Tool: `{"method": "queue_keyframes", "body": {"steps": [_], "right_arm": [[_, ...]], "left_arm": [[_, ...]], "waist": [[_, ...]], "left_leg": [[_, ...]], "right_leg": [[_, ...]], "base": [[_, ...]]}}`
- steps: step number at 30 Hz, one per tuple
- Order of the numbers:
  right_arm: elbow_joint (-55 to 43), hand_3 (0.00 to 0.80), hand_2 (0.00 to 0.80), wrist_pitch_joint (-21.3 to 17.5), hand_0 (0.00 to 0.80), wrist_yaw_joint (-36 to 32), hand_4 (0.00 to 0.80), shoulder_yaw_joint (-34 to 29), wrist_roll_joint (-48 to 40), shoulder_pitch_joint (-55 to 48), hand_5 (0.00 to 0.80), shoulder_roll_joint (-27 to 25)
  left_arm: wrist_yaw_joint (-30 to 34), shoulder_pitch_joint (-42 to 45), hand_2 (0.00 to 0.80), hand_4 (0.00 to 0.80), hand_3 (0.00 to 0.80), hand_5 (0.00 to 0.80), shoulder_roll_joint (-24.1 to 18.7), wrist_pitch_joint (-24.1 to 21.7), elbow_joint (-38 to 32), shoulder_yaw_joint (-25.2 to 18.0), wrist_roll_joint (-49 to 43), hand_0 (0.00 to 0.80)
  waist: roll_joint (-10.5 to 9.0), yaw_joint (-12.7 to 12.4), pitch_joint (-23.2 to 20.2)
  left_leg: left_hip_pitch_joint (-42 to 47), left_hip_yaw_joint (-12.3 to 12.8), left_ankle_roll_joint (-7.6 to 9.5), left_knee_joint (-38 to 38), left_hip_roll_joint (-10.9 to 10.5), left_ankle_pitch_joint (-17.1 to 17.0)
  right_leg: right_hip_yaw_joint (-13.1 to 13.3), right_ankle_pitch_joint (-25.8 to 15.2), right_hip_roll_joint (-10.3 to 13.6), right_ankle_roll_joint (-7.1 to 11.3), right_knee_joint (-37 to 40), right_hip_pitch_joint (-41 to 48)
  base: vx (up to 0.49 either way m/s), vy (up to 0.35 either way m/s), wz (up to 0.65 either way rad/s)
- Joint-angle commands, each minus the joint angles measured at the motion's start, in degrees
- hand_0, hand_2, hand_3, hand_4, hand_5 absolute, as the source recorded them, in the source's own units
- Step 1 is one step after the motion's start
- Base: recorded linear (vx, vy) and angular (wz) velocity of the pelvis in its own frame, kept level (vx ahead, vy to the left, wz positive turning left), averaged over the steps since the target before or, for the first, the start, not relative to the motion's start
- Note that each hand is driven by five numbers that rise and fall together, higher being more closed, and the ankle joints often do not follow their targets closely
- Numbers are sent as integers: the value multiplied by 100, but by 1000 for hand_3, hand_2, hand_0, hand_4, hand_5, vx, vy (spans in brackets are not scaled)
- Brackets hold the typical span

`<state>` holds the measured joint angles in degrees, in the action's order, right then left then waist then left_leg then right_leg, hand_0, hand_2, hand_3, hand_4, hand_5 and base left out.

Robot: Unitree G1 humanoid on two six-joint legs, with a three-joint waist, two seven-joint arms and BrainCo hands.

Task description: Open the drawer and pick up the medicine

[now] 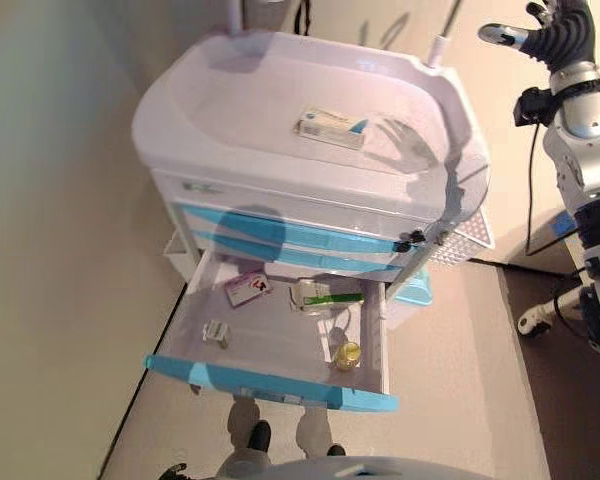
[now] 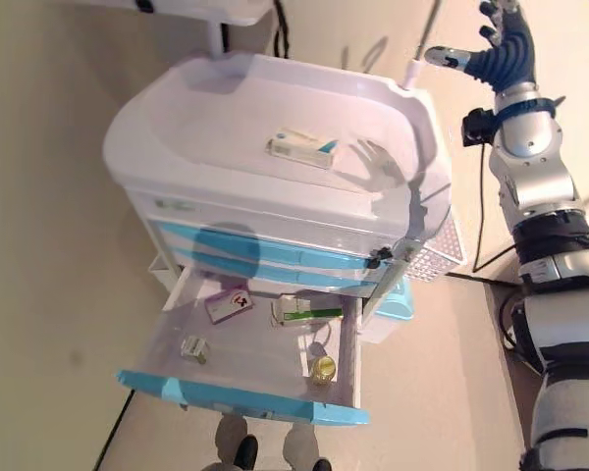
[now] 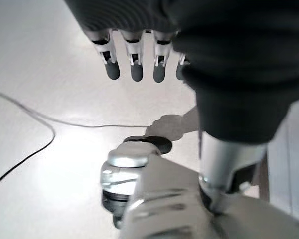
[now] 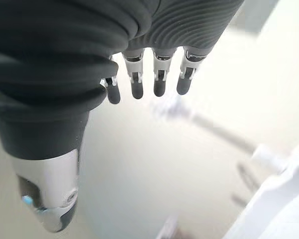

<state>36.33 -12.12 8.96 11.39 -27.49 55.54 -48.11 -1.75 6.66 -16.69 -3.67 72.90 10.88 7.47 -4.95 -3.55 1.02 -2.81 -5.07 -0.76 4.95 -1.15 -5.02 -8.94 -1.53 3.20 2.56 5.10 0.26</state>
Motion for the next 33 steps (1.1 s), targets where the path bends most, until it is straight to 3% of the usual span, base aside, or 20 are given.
{"method": "queue_keyframes", "body": {"steps": [1,2,3,8,10,14,22,30,33], "right_arm": [[-305,0,0,-529,0,507,0,-406,-456,-6,0,-62],[-497,0,0,-606,0,649,0,-631,-411,-249,0,52],[-884,0,0,-807,0,858,0,-1187,-607,-940,0,556],[-1556,0,0,-694,0,990,0,-1927,-16,-2573,0,1137],[-1630,0,0,-373,0,1067,0,-2324,940,-3756,0,1348],[-984,0,0,-85,0,1078,0,-2545,1667,-4887,0,1735],[1009,0,0,189,0,856,0,-2109,1952,-5718,0,2358],[2712,0,0,488,0,415,0,-1280,2259,-5560,0,2545],[3191,0,0,611,0,198,0,-927,2463,-5519,0,2607]], "left_arm": [[-89,-172,0,0,0,0,65,-40,298,-102,-331,0],[-122,-190,0,0,0,0,88,-13,303,-145,-338,0],[-217,-220,0,0,0,0,179,34,315,-201,-400,0],[-240,-154,0,0,0,0,238,48,224,-333,-481,0],[-211,-160,0,0,0,0,311,39,195,-458,-630,0],[-125,-102,0,0,0,0,372,-29,78,-450,-797,0],[-119,-62,0,0,0,0,414,-48,47,-378,-889,0],[-130,-129,0,0,0,0,335,-74,-20,-215,-926,0],[-113,-139,0,0,0,0,263,-122,-302,-112,-860,0]], "waist": [[-131,-6,-21],[-104,24,-28],[-1,116,-27],[108,195,-27],[182,298,13],[275,391,53],[407,538,144],[505,558,426],[561,518,608]], "left_leg": [[95,94,139,-157,-219,521],[116,124,145,-156,-215,528],[152,197,165,-153,-218,554],[198,265,198,-148,-231,585],[220,265,207,-137,-236,590],[220,226,218,-122,-245,578],[247,231,200,-114,-240,564],[197,88,232,-252,-254,584],[86,-4,221,-440,-305,601]], "right_leg": [[74,-235,120,427,-320,-307],[115,-239,119,427,-320,-309],[189,-234,117,425,-326,-313],[279,-222,126,419,-328,-305],[291,-203,125,420,-336,-297],[268,-183,129,417,-335,-297],[267,-140,131,402,-360,-287],[221,165,174,294,-1068,-565],[84,264,212,259,-1251,-664]], "base": [[9,14,-31],[22,25,-27],[22,25,-22],[1,13,-20],[16,-5,-7],[-5,-15,-3],[1,-4,-1],[-18,-15,3],[-27,-25,20]]}}
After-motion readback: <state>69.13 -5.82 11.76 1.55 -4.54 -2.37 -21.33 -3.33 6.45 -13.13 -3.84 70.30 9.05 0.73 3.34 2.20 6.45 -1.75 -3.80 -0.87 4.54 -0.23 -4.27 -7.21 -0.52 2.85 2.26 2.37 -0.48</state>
